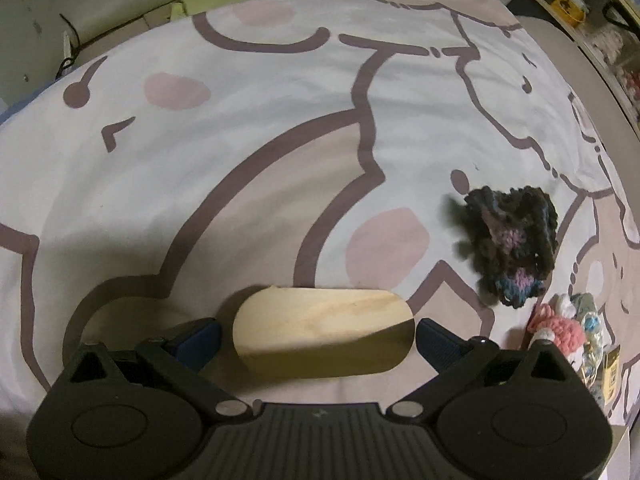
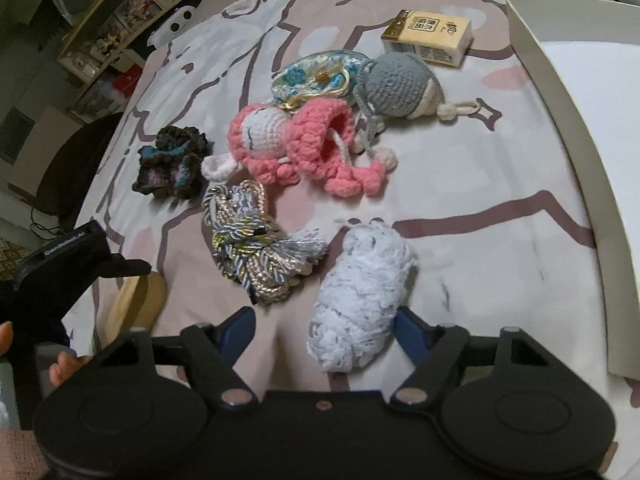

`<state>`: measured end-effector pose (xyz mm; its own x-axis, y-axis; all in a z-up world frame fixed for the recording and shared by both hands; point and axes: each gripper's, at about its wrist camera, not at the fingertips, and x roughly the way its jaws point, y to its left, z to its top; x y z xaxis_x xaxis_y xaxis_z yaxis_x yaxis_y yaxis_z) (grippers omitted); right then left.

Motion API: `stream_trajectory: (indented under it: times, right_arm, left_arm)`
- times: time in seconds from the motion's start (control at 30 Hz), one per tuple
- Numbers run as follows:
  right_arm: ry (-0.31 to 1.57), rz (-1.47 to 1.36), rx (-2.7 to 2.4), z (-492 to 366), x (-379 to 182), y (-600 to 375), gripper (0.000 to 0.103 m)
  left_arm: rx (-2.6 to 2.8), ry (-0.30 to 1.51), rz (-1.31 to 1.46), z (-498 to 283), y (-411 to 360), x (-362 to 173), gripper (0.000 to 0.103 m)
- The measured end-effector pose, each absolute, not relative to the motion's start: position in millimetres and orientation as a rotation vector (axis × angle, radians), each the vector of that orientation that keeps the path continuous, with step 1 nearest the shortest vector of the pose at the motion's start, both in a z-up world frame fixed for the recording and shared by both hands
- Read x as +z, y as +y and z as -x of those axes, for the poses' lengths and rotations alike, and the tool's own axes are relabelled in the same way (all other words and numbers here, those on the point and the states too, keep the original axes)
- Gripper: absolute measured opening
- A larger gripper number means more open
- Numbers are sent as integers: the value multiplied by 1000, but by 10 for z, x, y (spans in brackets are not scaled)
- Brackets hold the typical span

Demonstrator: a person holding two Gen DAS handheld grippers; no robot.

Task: Organize objects
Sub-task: 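Lower the left tool onto the wooden oval block while the right tool closes on the white fluffy crochet piece, then lift the wooden block and white crochet piece and carry both over the white box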

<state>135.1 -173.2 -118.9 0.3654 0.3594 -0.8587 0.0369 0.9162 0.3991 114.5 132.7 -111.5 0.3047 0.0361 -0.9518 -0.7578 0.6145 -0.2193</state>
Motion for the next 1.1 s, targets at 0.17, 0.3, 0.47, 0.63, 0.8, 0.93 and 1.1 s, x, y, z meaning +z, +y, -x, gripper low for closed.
stream_trajectory:
  times: [0.17,0.3,0.47,0.63,0.8,0.93,1.1]
  right_arm:
    - [1191,-340,191,-1334,-1215,-1747,48]
    - [1171,-318,200,-1305,-1156,-1756,42]
    - [1172,-341,211,-1253,-1069,-1865,39]
    - [1170,-305,227,-1165,-995,-1932,39]
    - [1182,-222,223,-1065,-966,-1981,39]
    - [1192,-133,187,-1039,-1009,-1994,42]
    - [1223,-284,173,-1145,-1088,-2149,50]
  left_arm:
    - [547,1151,697,-1168,1261,-1078,94]
    - [490,1158,607,-1170,1185,-1050,94]
    - [325,1212,501,-1160,988,-1004,94]
    - [102,1251,335,-1092,587,-954,94]
    - [-43,1239,149,-998,236,-901,94]
    - [-108,1212,-21,-939,30,-883,94]
    - [-111,1227,-75,-908,-3,-942,94]
